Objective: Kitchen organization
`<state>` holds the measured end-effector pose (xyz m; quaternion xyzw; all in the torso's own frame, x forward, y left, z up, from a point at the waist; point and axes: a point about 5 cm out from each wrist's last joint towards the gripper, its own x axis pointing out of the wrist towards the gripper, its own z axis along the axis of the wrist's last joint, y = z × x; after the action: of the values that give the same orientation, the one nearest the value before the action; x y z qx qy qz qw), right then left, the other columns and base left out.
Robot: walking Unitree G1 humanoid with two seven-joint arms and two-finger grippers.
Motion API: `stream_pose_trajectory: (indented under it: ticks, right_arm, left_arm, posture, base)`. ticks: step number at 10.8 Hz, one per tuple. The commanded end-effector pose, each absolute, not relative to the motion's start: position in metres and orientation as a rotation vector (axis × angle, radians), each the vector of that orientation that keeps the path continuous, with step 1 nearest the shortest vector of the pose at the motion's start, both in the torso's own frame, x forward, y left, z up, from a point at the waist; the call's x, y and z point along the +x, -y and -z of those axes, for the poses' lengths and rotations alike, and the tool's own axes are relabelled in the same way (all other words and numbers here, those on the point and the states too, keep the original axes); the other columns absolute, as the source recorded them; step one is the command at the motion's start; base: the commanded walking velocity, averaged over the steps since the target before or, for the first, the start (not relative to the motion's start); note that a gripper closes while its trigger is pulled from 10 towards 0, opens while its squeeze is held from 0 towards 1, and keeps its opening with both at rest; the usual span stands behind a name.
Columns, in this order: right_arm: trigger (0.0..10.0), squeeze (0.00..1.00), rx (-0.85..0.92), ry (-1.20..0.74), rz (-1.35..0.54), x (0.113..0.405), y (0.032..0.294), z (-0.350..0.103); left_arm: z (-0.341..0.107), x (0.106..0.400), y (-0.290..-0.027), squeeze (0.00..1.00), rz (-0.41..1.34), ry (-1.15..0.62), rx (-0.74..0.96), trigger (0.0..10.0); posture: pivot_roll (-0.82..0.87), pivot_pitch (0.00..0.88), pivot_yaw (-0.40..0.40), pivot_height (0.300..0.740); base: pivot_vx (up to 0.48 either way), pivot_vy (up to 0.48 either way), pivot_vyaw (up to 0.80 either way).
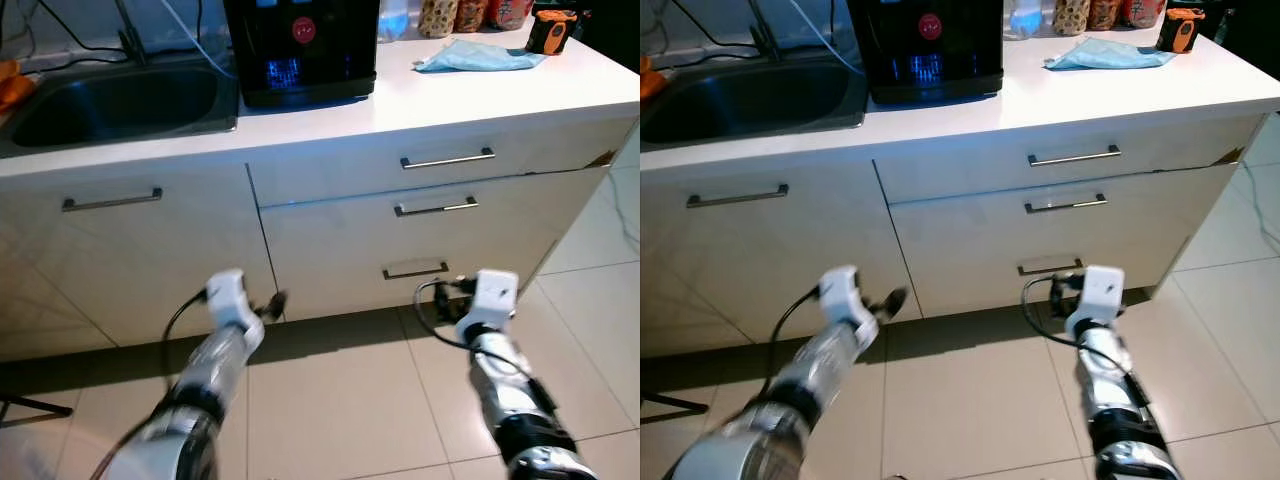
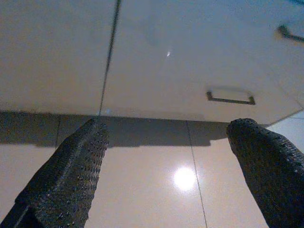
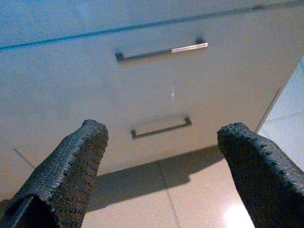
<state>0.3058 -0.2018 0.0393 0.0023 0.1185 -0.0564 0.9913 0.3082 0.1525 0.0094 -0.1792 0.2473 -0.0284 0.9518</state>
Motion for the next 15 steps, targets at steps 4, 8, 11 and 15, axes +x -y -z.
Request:
stream_pose_trajectory:
  ticks: [4,8,11,15]
  right_arm:
    - [10.0,0.0,-0.076,-0.183,0.03,0.309,0.19,-0.059]
    - [10.0,0.0,-0.054,-0.205,0.042,0.302,0.177,-0.052]
    - [10.0,0.0,-0.055,-0.207,0.063,0.299,0.181,-0.051]
    - [10.0,0.0,-0.003,-0.179,0.113,0.299,0.183,-0.062]
  left_arm:
    - [-0.031,0.308,-0.149,0.0,0.195,-0.329,-0.202,10.0]
    - [-0.045,0.317,-0.139,0.0,0.211,-0.309,-0.248,10.0]
    - [-0.049,0.319,-0.138,0.0,0.222,-0.309,-0.278,10.0]
    - [-0.068,0.324,-0.137,0.0,0.23,-0.285,-0.314,10.0]
  posture:
    - [-0.05,0.0,0.029,0.74]
    - [-0.06,0.0,0.06,0.74]
    - [-0.07,0.0,0.066,0.74]
    - [-0.06,0.0,0.066,0.74]
  base:
    - [0.0,0.0,0.0]
    - [0.0,0.0,0.11]
    - [0.0,0.0,0.8]
    - [0.0,0.0,0.4]
